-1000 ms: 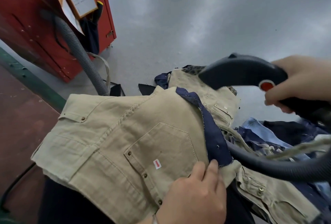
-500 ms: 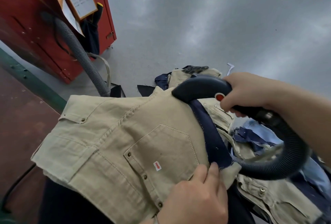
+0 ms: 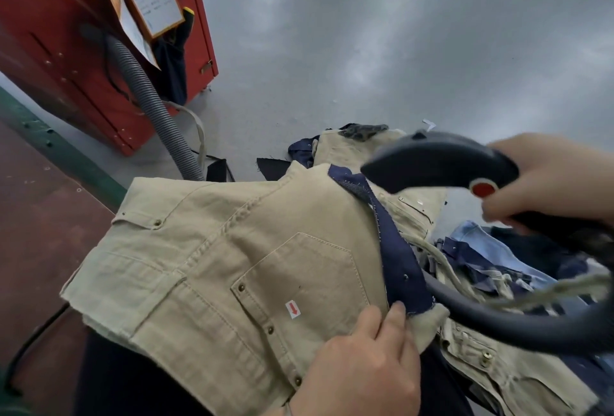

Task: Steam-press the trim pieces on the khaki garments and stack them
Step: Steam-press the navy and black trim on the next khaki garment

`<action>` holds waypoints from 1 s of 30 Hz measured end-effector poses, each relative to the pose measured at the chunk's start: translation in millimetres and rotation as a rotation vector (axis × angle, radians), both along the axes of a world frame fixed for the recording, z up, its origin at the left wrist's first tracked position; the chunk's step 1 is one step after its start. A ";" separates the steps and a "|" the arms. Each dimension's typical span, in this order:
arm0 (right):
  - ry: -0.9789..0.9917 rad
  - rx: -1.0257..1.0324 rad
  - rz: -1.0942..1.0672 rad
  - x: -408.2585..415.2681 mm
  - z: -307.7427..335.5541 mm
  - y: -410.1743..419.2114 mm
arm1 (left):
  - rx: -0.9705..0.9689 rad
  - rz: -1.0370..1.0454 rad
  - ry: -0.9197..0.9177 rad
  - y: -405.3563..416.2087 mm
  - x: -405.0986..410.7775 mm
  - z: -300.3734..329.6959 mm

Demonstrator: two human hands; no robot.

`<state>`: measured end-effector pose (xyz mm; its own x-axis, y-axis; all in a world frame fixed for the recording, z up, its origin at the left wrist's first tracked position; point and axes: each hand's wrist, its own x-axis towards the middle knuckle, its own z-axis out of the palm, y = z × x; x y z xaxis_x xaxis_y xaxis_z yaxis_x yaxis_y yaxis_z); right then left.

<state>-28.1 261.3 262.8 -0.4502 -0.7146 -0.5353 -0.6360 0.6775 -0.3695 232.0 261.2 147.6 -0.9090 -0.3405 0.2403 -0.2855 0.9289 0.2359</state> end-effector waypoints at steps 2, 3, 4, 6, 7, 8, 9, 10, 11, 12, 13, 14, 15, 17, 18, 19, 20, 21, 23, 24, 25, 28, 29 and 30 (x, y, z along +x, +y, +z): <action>-0.027 0.099 0.029 9.4 -2.7 15.8 | 0.011 0.029 0.012 1.2 -1.4 -0.3; -0.040 0.127 0.043 13.5 -7.2 19.9 | 0.023 0.038 0.012 1.7 -2.1 0.0; -0.051 0.134 0.055 17.3 -11.8 21.3 | 0.028 0.039 0.010 1.6 -2.4 0.6; -0.080 0.110 0.062 23.8 -18.6 17.1 | 0.023 0.029 -0.001 2.8 -1.8 0.0; -0.091 0.095 0.058 25.0 -20.5 12.3 | 0.030 0.026 -0.004 2.8 -1.2 0.0; -0.098 0.075 0.054 25.3 -21.9 6.4 | 0.043 0.027 -0.007 2.3 -0.8 0.4; -0.100 0.053 0.044 25.0 -23.2 -0.2 | 0.051 0.031 -0.012 1.9 -0.9 0.6; -0.104 0.033 0.034 25.2 -24.1 -6.6 | 0.048 0.031 -0.012 2.0 -1.1 0.2; -0.110 0.021 0.022 25.9 -25.3 -13.3 | 0.038 0.029 -0.006 1.5 -1.4 0.4; -0.121 0.011 0.009 27.6 -26.8 -20.2 | 0.027 0.025 0.004 1.4 -1.8 0.7; -0.130 0.003 -0.002 28.9 -28.8 -27.2 | 0.019 0.024 0.012 0.8 -2.2 1.2; -0.137 -0.003 -0.010 29.7 -31.1 -34.2 | 0.015 0.024 0.016 0.0 -2.5 1.9; -0.139 -0.011 -0.020 29.9 -34.2 -40.9 | 0.010 0.027 0.012 0.5 -2.4 1.8; -0.119 -0.035 -0.039 30.9 -41.8 -54.2 | 0.006 0.035 0.006 1.4 -1.7 1.7; -0.096 -0.049 -0.042 32.4 -46.1 -60.5 | 0.009 0.041 0.002 1.8 -1.5 1.4; -0.071 -0.066 -0.043 33.7 -49.9 -66.3 | 0.017 0.048 0.002 2.4 -1.8 1.0; -0.051 -0.086 -0.051 34.6 -52.7 -71.4 | 0.025 0.055 0.004 2.3 -2.1 0.8; -0.037 -0.108 -0.068 33.6 -54.3 -75.2 | 0.028 0.058 0.005 2.3 -2.4 0.6; -0.031 -0.155 -0.121 27.2 -53.1 -78.1 | 0.026 0.051 0.005 0.7 -2.3 1.5; -0.038 -0.180 -0.144 23.1 -50.5 -76.3 | 0.025 0.039 0.010 -0.3 -2.2 2.1; -0.045 -0.202 -0.153 19.2 -47.0 -71.9 | 0.026 0.020 0.018 -1.2 -1.9 2.1; -0.050 -0.246 -0.127 13.2 -35.6 -50.3 | 0.043 0.000 0.024 -2.9 -1.7 2.6; -0.047 -0.251 -0.115 12.7 -32.6 -42.5 | 0.036 0.006 0.025 -1.6 -1.5 1.3; -0.041 -0.250 -0.104 12.8 -30.5 -35.5 | 0.025 0.016 0.027 -0.5 -1.3 0.0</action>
<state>-15.3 225.8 232.3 -0.5093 -0.7780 -0.3678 -0.5489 0.6229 -0.5575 230.7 260.7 147.6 -0.8968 -0.3606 0.2564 -0.2930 0.9182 0.2666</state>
